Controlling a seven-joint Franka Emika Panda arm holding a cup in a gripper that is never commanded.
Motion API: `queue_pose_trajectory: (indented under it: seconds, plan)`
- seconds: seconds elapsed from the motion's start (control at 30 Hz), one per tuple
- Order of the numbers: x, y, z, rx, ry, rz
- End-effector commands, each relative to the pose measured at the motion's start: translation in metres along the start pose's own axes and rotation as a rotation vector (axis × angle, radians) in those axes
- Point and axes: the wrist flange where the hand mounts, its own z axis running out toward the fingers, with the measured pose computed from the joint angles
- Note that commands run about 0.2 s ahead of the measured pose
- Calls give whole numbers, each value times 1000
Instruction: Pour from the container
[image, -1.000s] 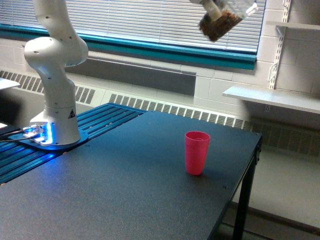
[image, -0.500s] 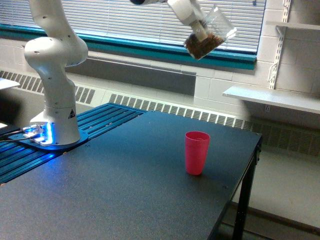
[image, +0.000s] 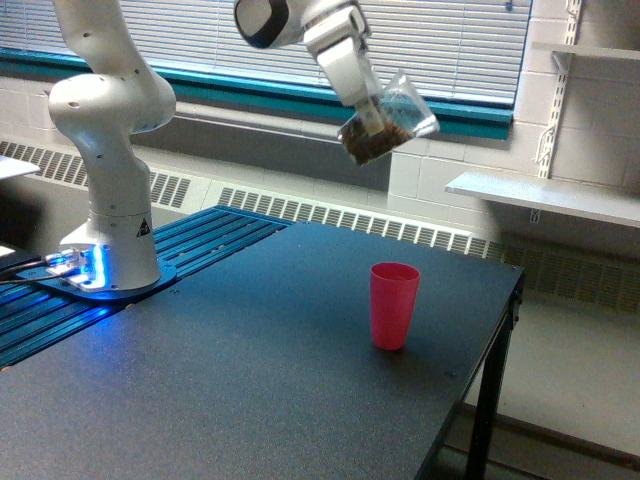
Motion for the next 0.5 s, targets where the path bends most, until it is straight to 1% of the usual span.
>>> queue_pose_trajectory:
  seconds: [0.03,0.13,0.3,0.5]
  plan:
    - [-19,0,13,-9,-17,-87]
    - [-28,3,21,-11,-46,-87]
    - [-42,9,33,-38,-86,-91]
    - [-53,13,43,-71,-116,-103]
